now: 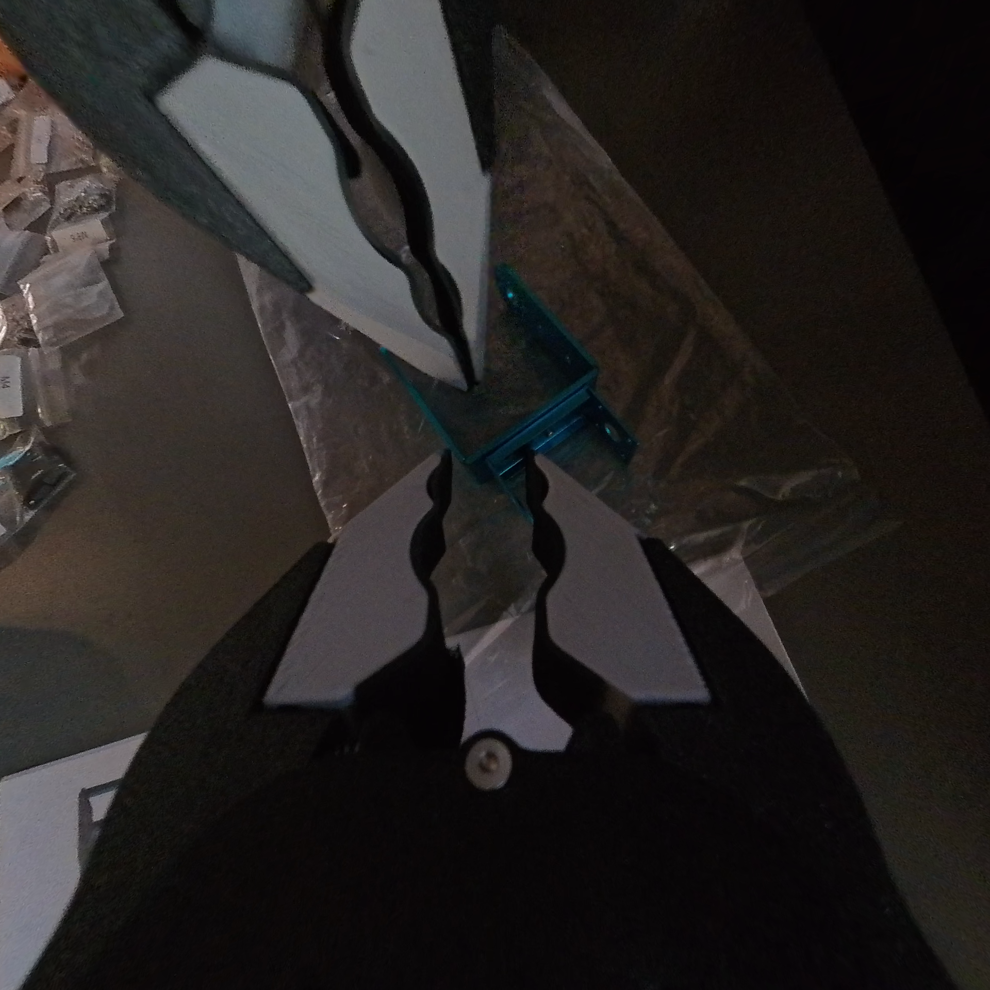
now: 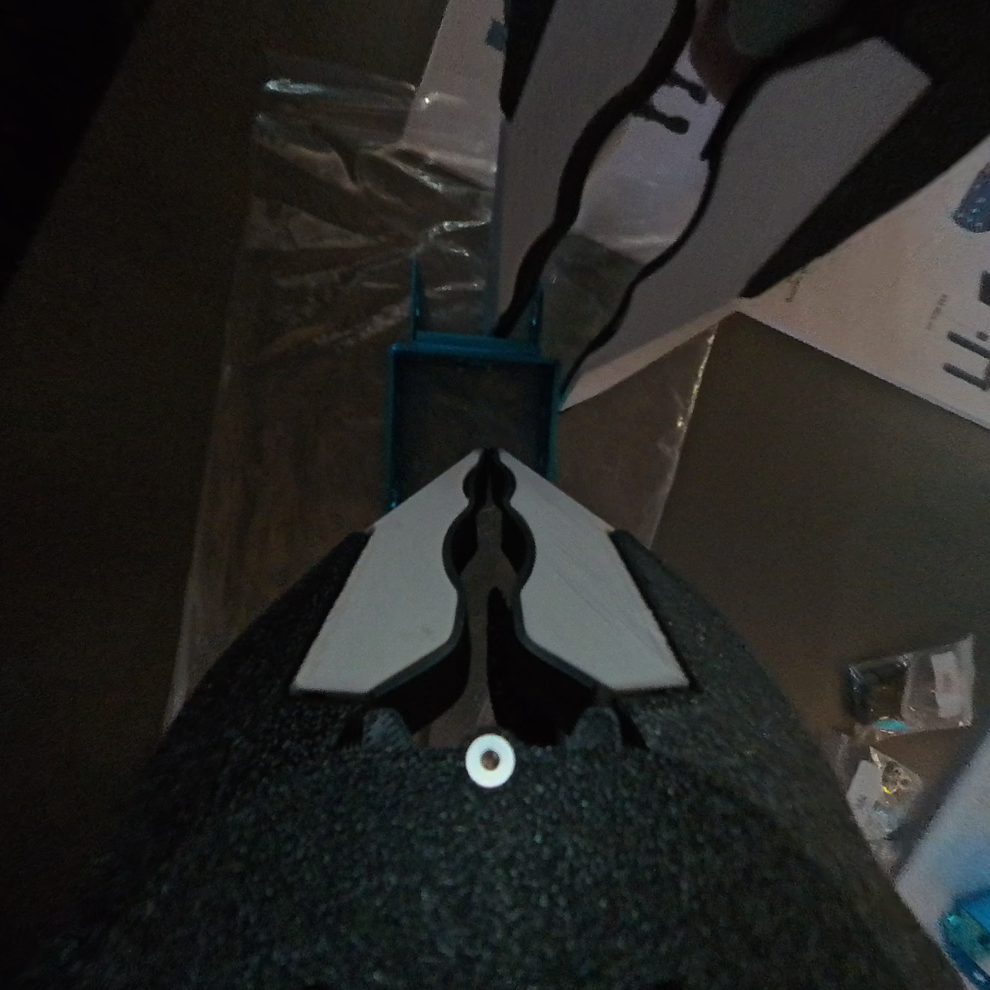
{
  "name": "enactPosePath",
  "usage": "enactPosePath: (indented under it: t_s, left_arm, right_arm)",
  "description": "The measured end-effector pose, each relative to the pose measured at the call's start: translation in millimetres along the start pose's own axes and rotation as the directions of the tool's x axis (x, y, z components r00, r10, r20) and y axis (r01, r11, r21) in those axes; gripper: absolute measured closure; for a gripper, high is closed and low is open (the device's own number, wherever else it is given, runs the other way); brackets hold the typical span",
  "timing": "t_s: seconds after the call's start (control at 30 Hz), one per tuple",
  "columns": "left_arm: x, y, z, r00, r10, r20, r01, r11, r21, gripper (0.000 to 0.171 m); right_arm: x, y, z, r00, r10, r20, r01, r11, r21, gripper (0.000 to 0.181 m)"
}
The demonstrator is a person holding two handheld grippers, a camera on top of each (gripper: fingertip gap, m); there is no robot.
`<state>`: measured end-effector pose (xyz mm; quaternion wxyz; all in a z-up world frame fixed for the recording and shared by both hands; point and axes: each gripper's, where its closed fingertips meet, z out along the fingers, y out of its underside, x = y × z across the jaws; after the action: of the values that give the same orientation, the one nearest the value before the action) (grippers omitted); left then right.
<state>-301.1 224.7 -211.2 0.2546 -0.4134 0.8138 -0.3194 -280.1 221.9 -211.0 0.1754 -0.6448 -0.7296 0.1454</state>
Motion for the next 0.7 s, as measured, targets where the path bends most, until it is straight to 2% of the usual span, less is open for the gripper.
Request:
enactPosePath:
  t_s: [0.1, 0.23, 0.4, 0.53, 0.7]
  left_arm:
    - [0, 0, 0, 1.0, -0.004, -0.001, 0.004, 1.0, 0.0, 0.145]
    - [0, 0, 0, 1.0, -0.005, -0.001, 0.005, 1.0, 0.001, 0.145]
    - [0, 0, 0, 1.0, -0.003, -0.001, 0.003, 1.0, 0.001, 0.145]
    - [0, 0, 0, 1.0, -0.005, -0.001, 0.005, 1.0, 0.001, 0.145]
    - [0, 0, 0, 1.0, -0.003, -0.001, 0.003, 1.0, 0.001, 0.145]
  right_arm:
    - [-4, 0, -4, 0.999, 0.022, 0.041, -0.023, 0.999, 0.028, 0.181]
    - [-7, 19, -7, 0.999, -0.006, 0.033, 0.008, 0.998, -0.062, 0.181]
    - [-7, 53, -28, 0.991, 0.108, 0.076, -0.094, 0.98, -0.173, 0.181]
    - [-2, 71, -29, 0.989, 0.138, 0.05, -0.124, 0.967, -0.221, 0.181]
    - [0, 73, -40, 0.99, 0.139, 0.018, -0.132, 0.966, -0.222, 0.177]
